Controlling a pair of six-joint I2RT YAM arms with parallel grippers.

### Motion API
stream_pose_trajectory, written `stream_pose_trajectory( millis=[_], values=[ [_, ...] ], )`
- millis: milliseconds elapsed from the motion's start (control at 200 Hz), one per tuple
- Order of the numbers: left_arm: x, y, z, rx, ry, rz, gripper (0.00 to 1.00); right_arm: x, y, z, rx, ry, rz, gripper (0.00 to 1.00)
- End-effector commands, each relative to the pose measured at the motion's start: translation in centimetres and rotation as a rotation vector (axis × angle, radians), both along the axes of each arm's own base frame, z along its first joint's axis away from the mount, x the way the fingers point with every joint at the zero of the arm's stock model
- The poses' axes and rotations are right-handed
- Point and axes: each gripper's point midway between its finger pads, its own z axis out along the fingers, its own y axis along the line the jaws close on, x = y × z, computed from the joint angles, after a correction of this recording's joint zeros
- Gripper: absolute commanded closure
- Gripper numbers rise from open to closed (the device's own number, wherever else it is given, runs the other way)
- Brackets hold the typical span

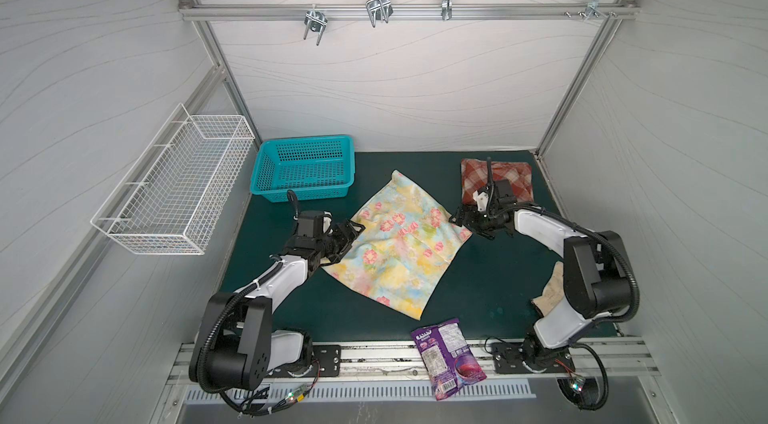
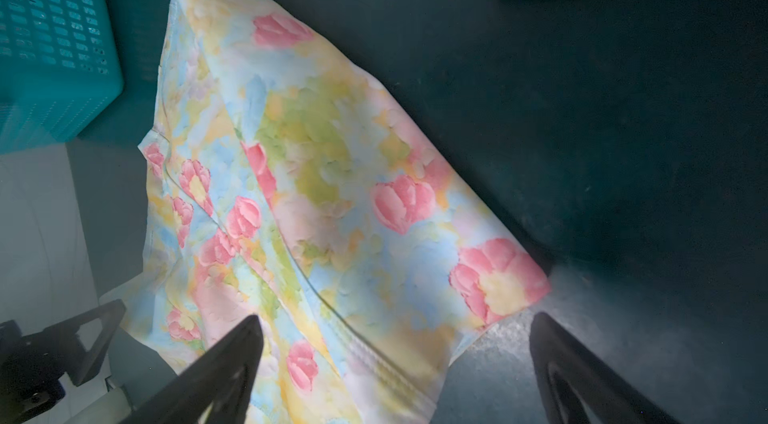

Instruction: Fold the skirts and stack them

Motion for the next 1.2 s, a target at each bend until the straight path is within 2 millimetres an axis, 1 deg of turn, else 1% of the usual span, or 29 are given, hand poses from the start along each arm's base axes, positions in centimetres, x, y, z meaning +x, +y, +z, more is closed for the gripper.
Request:
stream_pose_trajectory(
  millis=[0,85,210,345,440,555,645,745,870,936,1036,1096,1131,1196],
  values=[
    [-0.2,0.9,-1.2,0.063,0.001,0.026,0.15,0.6,0.6,0.1,0.052,-0.008,0.000,0.01],
    [-1.5,2.1,-2.4,0.126,0.046,0.051,0.15,0.8,0.9,0.0,0.068,0.000,0.001,0.01],
    [-3.7,4.1,-3.4,0.215,0.102,0.098,0.14,0.9,1.2,-0.2,0.088,0.014,0.000,0.01],
    [-5.7,5.8,-3.7,0.261,0.116,0.142,0.14,1.0,1.5,-0.5,0.106,0.020,0.000,0.01],
    [-6.9,7.0,-4.2,0.275,0.139,0.175,0.13,1.1,1.8,-1.1,0.120,0.035,0.000,0.01],
    [-7.6,7.6,-5.1,0.257,0.151,0.196,0.13,1.3,1.8,-2.3,0.114,0.061,-0.005,0.01],
    [-7.9,7.5,-5.6,0.255,0.161,0.187,0.13,1.4,1.8,-3.3,0.110,0.078,-0.009,0.01],
    [-8.1,7.3,-6.0,0.241,0.172,0.182,0.13,1.9,0.9,-4.1,0.062,0.070,-0.040,0.01],
    [-7.9,7.0,-5.4,0.224,0.152,0.170,0.13,2.9,-0.4,-4.7,0.013,0.068,-0.073,0.02],
    [-7.7,7.0,-4.9,0.223,0.134,0.172,0.13,3.6,-1.0,-4.9,0.018,0.071,-0.094,0.04],
    [-7.5,7.1,-3.8,0.223,0.103,0.176,0.13,4.8,-2.3,-5.0,0.007,0.068,-0.132,0.05],
    [-7.4,7.2,-3.1,0.227,0.086,0.183,0.13,5.6,-3.0,-4.8,0.022,0.068,-0.148,0.14],
    [-7.3,7.2,-2.7,0.229,0.074,0.186,0.13,5.9,-3.4,-4.5,0.034,0.070,-0.153,0.16],
    [-7.1,7.3,-2.0,0.228,0.049,0.193,0.13,6.4,-4.3,-3.7,0.018,0.049,-0.164,0.16]
  ],
)
